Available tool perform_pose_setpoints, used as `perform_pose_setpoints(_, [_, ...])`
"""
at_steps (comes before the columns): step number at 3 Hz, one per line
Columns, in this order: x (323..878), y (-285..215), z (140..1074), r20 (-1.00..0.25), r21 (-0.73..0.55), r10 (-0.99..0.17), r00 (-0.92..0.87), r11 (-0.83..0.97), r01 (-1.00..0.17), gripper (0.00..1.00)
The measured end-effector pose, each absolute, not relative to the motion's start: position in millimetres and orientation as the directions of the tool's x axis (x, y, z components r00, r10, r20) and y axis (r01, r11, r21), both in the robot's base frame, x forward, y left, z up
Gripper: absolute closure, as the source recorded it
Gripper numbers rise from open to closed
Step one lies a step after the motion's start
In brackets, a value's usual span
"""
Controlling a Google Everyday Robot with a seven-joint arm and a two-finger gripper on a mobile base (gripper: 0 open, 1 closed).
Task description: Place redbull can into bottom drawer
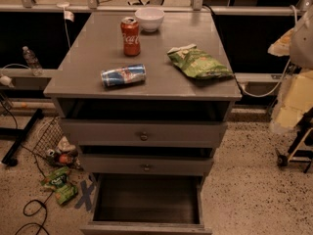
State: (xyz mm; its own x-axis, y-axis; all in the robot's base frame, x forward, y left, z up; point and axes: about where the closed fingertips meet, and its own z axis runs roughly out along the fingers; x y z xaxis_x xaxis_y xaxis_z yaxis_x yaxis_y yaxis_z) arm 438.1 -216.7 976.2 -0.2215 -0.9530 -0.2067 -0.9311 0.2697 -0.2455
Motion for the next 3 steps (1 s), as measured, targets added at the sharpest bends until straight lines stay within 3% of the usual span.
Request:
perform_pose_setpoints(1, [438, -217, 976, -0.207, -0.246, -0.953, -0.221, 0.269, -0.931, 0.0])
perform_pose_setpoints(3, [497, -168, 993, -0.175, -0.306, -0.983, -0.051, 0.103, -0.946, 0.0])
